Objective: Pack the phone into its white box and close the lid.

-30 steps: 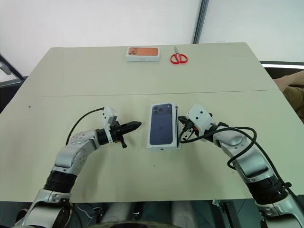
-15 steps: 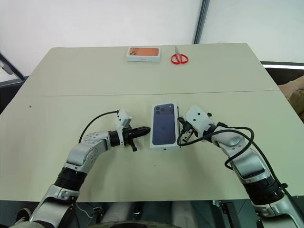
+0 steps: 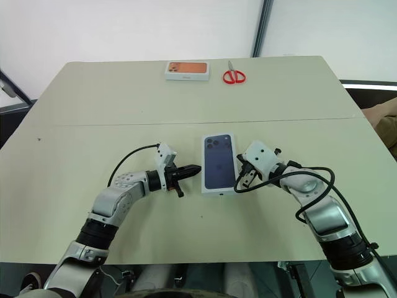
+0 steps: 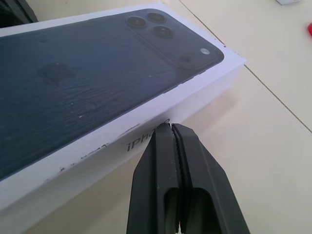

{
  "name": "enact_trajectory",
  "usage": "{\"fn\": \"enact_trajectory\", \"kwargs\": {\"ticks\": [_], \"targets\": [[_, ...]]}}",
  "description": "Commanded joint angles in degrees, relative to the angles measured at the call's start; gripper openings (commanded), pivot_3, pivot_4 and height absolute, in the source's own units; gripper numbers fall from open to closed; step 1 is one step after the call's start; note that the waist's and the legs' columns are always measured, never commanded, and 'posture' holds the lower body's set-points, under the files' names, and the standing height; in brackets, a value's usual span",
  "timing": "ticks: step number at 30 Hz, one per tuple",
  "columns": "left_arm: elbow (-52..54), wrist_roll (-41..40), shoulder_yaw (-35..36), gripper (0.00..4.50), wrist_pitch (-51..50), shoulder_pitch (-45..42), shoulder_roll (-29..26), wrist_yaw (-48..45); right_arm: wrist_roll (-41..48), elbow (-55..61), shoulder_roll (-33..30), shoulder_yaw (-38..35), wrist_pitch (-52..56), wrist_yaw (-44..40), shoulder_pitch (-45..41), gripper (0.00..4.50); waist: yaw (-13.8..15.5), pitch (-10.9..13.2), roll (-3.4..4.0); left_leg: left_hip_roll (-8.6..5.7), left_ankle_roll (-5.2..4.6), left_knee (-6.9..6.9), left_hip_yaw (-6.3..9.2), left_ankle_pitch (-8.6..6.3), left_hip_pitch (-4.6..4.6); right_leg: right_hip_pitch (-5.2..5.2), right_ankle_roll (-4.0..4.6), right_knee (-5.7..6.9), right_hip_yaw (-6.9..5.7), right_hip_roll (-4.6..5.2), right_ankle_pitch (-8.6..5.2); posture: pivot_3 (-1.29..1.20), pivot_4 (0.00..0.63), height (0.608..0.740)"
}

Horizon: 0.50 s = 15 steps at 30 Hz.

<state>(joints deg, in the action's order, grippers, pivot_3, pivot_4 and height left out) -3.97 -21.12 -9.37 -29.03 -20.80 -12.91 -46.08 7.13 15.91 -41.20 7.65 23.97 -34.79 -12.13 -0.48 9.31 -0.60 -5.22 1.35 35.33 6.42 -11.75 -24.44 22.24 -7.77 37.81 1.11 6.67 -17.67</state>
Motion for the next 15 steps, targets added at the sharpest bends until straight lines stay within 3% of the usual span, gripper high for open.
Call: {"fn": "enact_trajectory", "kwargs": {"ticks": [1, 15], "targets": [[2.5, -1.5, 0.1, 0.00, 1.4, -0.7, 1.9, -0.1, -0.5, 1.9, 0.7, 0.2, 0.2, -1.0, 0.2, 0.04, 0.0, 0.0, 0.00, 0.00, 0.00, 0.01, 0.00, 0.00, 0.00, 0.00, 0.00, 0.00, 0.00, 0.00, 0.00, 0.00, 0.150, 0.740], [2.4, 1.1, -1.8, 0.00, 0.6, 0.8, 0.4, -0.3, -1.9, 1.4, 0.7, 0.7, 1.8, -2.9, 0.7, 0.04, -0.1, 0.0, 0.00, 0.00, 0.00, 0.00, 0.00, 0.00, 0.00, 0.00, 0.00, 0.01, 0.00, -0.01, 0.00, 0.00, 0.150, 0.740]]}}
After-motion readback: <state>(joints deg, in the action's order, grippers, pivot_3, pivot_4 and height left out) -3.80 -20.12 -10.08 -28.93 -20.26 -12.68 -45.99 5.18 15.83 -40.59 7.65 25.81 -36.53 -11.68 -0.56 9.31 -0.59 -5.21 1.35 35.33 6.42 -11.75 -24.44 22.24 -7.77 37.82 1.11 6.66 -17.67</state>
